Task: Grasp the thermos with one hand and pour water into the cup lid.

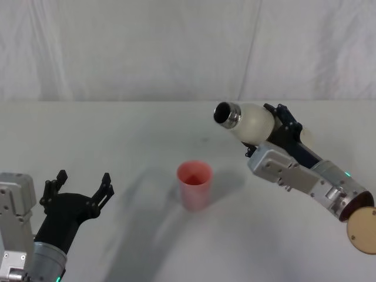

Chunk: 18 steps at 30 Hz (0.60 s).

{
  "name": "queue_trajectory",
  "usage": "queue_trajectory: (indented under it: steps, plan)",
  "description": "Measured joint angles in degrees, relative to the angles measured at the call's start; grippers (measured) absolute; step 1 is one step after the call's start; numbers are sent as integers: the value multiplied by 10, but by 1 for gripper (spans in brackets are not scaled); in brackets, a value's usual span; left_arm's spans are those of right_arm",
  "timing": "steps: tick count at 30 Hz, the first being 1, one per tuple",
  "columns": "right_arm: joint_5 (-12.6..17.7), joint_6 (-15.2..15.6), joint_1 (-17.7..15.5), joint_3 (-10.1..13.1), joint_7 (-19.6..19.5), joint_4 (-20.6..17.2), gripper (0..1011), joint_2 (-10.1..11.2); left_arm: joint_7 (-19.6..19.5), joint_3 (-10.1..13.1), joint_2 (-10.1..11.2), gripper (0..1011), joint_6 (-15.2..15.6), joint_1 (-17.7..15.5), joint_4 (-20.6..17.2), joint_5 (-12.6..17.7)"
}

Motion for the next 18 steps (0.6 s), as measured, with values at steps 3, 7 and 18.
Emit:
queue_trajectory:
  steps: [3, 7, 18]
  plan:
    - [-16, 2, 5, -9, -3, 4, 951, 2, 0, 0, 0, 1001, 0, 0, 0, 0]
    - [-40, 7, 11, -24, -5, 11, 951, 4, 0, 0, 0, 1001, 0, 0, 0, 0]
    - [-69, 12, 23, -44, -8, 18, 951, 7, 0, 0, 0, 1001, 0, 0, 0, 0]
